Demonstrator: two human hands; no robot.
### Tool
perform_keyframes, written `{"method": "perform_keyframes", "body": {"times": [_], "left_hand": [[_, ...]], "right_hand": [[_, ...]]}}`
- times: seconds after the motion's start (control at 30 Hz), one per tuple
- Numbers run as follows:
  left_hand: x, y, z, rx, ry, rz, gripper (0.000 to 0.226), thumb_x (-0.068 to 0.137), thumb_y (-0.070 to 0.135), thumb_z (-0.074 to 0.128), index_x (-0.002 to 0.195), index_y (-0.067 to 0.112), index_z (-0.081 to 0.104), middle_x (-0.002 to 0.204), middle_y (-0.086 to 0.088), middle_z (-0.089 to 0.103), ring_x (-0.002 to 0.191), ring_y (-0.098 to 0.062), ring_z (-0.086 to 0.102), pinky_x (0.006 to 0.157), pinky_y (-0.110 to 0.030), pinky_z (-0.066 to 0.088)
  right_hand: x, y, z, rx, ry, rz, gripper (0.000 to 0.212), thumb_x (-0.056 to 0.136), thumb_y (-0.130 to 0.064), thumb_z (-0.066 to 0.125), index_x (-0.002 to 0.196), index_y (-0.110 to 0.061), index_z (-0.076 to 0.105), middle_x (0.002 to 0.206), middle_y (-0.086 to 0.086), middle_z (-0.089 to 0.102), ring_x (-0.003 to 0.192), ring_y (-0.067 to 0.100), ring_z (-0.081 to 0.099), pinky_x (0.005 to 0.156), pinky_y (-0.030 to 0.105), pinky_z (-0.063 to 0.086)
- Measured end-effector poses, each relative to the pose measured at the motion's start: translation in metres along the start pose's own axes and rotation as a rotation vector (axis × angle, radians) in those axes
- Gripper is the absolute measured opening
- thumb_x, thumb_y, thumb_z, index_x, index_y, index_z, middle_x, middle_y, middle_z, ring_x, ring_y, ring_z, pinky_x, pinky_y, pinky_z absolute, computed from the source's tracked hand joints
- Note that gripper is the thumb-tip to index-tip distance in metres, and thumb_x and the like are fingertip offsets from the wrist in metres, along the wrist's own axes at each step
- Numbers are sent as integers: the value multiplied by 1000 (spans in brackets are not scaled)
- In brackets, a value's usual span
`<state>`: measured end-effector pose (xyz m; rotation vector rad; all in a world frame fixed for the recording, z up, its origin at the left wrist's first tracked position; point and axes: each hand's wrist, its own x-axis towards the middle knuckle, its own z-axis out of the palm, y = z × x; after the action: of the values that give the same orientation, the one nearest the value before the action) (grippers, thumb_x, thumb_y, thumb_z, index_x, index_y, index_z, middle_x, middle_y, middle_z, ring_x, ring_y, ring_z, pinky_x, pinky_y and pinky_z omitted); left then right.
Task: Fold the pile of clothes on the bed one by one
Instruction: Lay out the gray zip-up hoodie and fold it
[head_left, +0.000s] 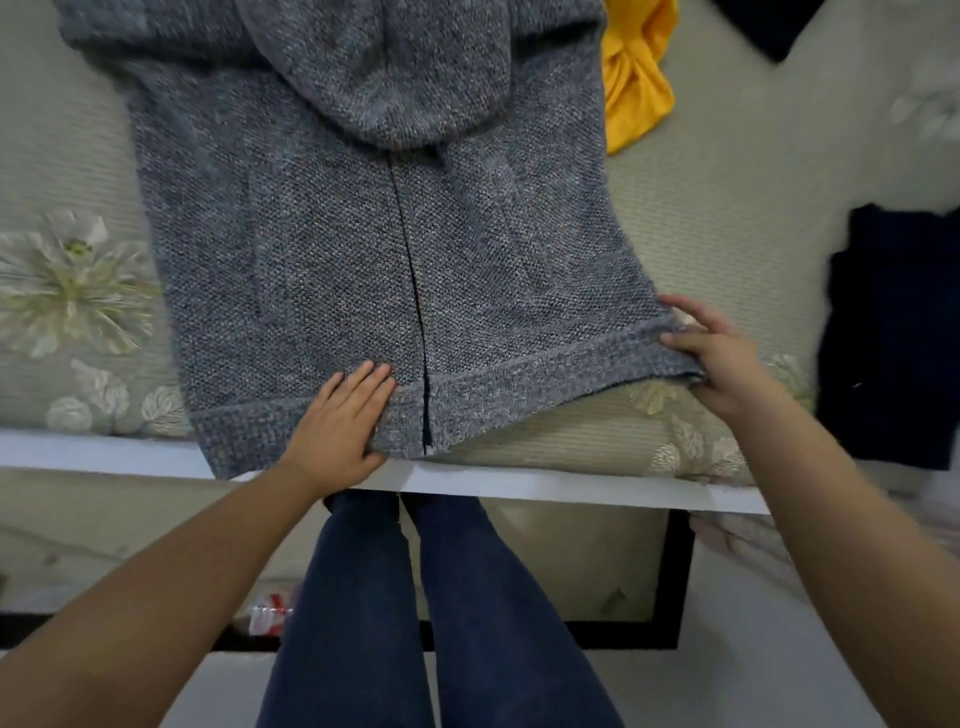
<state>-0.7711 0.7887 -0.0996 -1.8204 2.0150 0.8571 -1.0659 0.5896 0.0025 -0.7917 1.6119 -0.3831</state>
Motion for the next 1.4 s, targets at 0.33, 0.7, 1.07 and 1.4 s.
{"method": "perform_keyframes", "body": {"times": [0.33,0.7,1.07,1.4], "left_hand": [[1,-4,-40,-361,132,-192,52,85,-2,48,134,12,43,139,-11,45,126,-26,44,98,-32,37],[-13,-17,-47,-238,67,-327,36,85,4,46,120,10,53,123,-14,55,113,-25,52,82,-31,44],[-54,-11,-59,-441,412,-346,59,65,-22,53,118,3,60,122,-16,59,112,-32,57,89,-37,47],[-144,12,-75,-145,545,-141,60,66,-29,42,122,-8,50,129,-28,47,119,-39,49,101,-39,39]], "right_hand": [[-1,-28,70,-395,113,-406,25,80,9,50,102,3,62,118,12,51,115,21,42,92,9,33],[17,15,143,-1989,-394,-1074,61,93,-18,48,144,-26,16,154,2,-19,138,31,-24,101,58,-20],[-34,-21,81,-1791,-75,-1277,30,36,-9,88,60,-6,71,79,10,73,100,38,63,82,72,14],[-141,64,58,-1490,361,-1258,31,53,12,75,82,-1,74,82,15,73,81,35,69,89,69,32]]}}
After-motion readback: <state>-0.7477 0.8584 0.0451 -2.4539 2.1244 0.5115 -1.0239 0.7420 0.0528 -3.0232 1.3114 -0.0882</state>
